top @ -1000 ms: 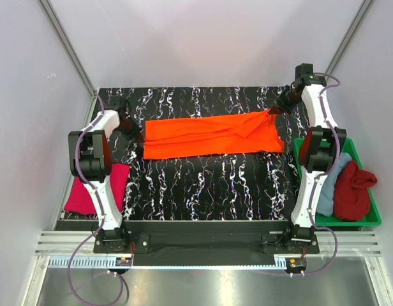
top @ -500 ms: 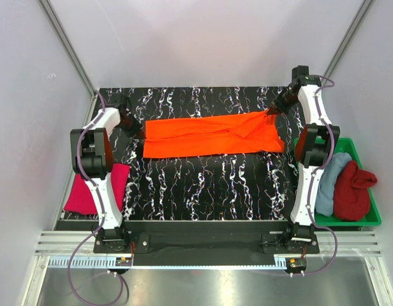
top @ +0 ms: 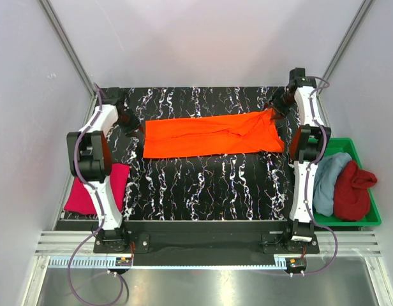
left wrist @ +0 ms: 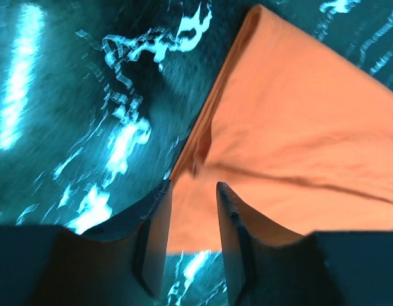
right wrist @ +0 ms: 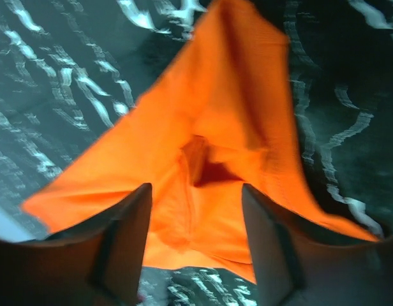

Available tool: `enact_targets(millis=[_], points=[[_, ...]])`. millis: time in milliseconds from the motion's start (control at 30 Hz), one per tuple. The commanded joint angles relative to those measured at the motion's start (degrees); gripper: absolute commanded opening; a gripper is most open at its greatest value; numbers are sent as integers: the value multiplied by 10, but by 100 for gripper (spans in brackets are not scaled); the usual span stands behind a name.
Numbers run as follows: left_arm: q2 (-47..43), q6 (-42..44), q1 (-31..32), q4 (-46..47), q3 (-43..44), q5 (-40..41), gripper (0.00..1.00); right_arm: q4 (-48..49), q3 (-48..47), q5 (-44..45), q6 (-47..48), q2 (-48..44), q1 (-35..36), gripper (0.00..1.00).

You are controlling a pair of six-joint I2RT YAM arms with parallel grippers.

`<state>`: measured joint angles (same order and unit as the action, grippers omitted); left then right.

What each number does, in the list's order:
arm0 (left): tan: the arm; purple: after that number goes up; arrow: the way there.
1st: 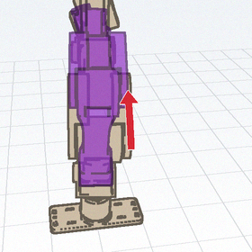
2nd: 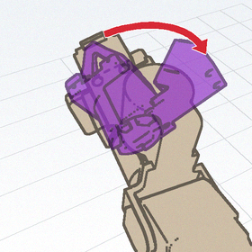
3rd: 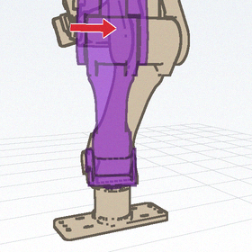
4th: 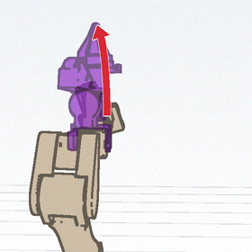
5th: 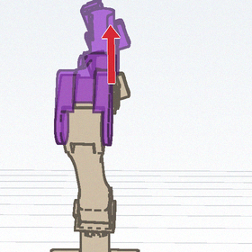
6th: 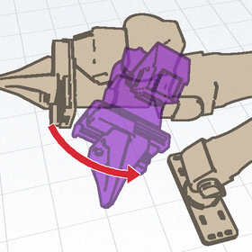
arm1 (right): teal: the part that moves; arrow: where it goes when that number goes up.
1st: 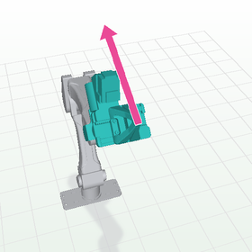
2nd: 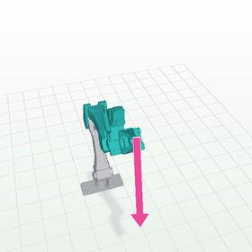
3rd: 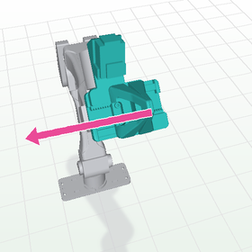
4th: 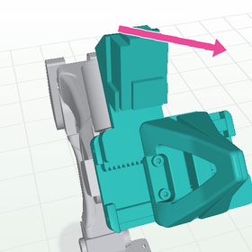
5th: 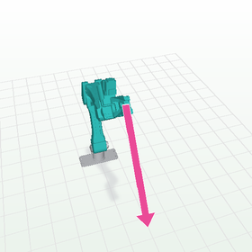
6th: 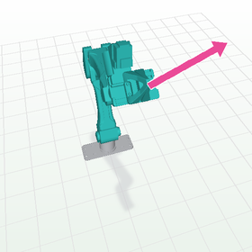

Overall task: Fold and stack the t-shirts
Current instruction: Fold the tshirt

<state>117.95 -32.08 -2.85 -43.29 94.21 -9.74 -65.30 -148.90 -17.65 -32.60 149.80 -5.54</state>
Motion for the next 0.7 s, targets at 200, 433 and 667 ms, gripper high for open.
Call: enact_targets(millis=[200,433,667], points=[[-210,32,64,34,-140,-31,38,20,298,78,96,-282,-7,77],[-194,10,103,80,-201,-67,33,129,612,43,104,-448,-7,61],[-135,47,101,80,-176,-74,32,143,625,88,133,-413,-10,67]])
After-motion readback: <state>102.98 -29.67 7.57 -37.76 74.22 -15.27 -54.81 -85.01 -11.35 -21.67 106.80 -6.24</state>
